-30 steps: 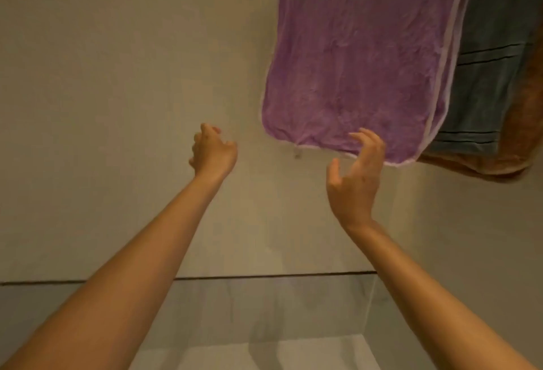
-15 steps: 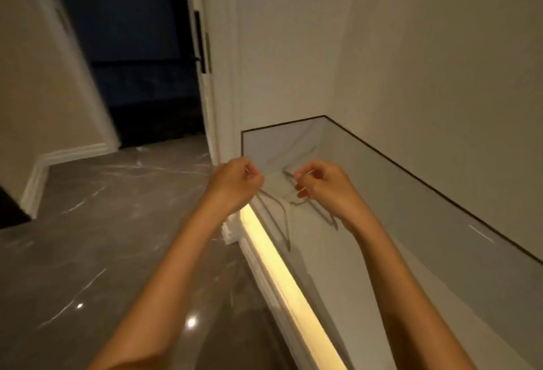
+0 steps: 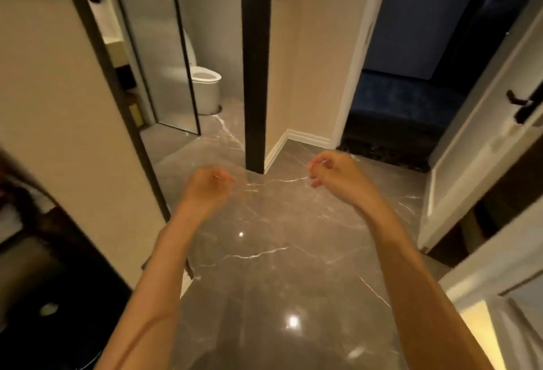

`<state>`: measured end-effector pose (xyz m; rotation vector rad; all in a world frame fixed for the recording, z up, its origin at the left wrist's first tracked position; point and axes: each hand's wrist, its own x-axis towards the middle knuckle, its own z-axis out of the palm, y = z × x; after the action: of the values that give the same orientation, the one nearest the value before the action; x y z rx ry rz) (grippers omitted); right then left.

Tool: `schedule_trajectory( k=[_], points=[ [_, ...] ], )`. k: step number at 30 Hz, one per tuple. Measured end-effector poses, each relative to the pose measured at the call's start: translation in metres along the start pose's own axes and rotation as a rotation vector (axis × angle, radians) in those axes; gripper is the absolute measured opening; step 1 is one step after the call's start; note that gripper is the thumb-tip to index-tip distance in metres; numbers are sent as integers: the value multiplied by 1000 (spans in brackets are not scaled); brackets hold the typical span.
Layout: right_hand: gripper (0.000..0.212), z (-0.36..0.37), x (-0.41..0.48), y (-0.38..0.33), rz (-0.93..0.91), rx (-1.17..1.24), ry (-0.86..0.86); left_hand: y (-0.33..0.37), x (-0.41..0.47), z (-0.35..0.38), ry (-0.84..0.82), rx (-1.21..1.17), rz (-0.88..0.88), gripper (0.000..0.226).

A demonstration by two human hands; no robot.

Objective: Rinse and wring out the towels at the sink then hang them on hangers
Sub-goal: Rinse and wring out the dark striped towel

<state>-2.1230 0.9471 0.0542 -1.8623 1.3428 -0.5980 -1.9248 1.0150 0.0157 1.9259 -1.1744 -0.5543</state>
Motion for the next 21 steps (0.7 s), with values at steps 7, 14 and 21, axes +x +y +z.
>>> schedule_trajectory(
  k=[7, 14, 21],
  points=[
    [8, 97, 175, -92, -148, -64, -240, -43, 145, -78, 203, -19, -98, 7],
    [20, 151, 381, -132, -255, -72, -330, -66, 341, -96, 291, 66, -99, 11],
    [23, 201, 588, -179, -302, -29, -421, -95, 528, -129, 398, 83, -259, 15]
  ],
)
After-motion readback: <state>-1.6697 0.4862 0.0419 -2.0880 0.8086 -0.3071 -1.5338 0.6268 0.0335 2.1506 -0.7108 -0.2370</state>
